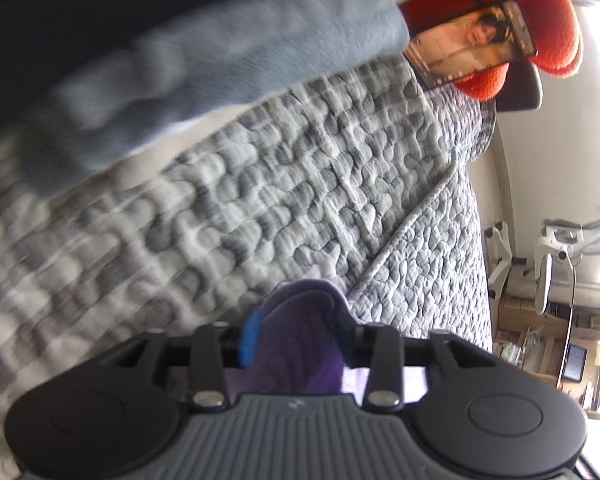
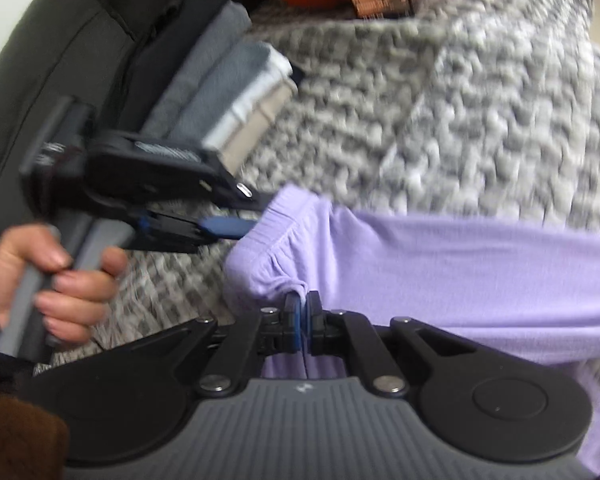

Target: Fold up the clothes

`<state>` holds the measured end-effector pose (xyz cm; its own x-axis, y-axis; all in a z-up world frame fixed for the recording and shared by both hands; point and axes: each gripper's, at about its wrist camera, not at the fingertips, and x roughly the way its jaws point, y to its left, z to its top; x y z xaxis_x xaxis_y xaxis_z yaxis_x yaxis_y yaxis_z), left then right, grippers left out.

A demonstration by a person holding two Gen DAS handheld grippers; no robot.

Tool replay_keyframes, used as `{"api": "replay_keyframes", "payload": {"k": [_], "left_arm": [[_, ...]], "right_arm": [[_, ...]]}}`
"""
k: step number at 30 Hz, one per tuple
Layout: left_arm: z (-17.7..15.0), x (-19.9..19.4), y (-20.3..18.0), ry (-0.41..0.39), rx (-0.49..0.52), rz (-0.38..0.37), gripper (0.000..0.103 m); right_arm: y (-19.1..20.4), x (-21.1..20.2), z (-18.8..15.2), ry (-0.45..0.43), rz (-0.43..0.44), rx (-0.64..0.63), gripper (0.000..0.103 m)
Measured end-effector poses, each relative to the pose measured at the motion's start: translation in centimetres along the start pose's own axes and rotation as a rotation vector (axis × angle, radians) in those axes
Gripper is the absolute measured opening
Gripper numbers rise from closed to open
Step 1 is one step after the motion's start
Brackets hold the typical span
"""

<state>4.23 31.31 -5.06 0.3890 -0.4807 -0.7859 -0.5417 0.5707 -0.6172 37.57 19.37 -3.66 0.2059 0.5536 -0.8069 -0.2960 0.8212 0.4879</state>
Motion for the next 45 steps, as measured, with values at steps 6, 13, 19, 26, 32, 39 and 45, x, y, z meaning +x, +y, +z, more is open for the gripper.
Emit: {"api": "replay_keyframes", "payload": {"k": [6, 13, 19, 26, 32, 39, 45], "left_arm": [[-2.7, -2.9, 1.5, -0.016, -0.093, -0.013, 0.059], [-7.4, -2.3, -0.1, 0.030, -0.124, -0.063, 0.065], [-9.9, 0.5, -0.5, -0.021, -0.240, -0.114, 0.061], [-10.7, 1.8, -0.7, -0.078, -0.249, -0.064, 0.055], [-11.0, 2.1, -1.0, -0.104, -0.242, -0.028, 0.050], [-11.7, 2.4, -1.6, -0.163, -0.219, 0.038, 0.040], [-12.2, 2.3, -1.9, -0.206, -0.218, 0.103, 0.023]], "right_arm": [[-0.5, 0.3, -1.5, 0.015, 0.020, 0.066, 0.004], [-0.6, -0.1, -1.2, -0.002, 0.047, 0.104, 0.004], [-1.5, -0.2, -1.9, 0.005, 0.081, 0.154, 0.004], [-3.2, -1.5, -3.0, 0.022, 0.107, 0.207, 0.015], [-6.9, -4.1, -5.2, -0.012, 0.036, 0.307, 0.044], [-12.2, -8.0, -7.6, -0.103, -0.046, 0.495, 0.045], [-15.8, -9.6, -8.4, -0.200, -0.066, 0.611, 0.045]]}}
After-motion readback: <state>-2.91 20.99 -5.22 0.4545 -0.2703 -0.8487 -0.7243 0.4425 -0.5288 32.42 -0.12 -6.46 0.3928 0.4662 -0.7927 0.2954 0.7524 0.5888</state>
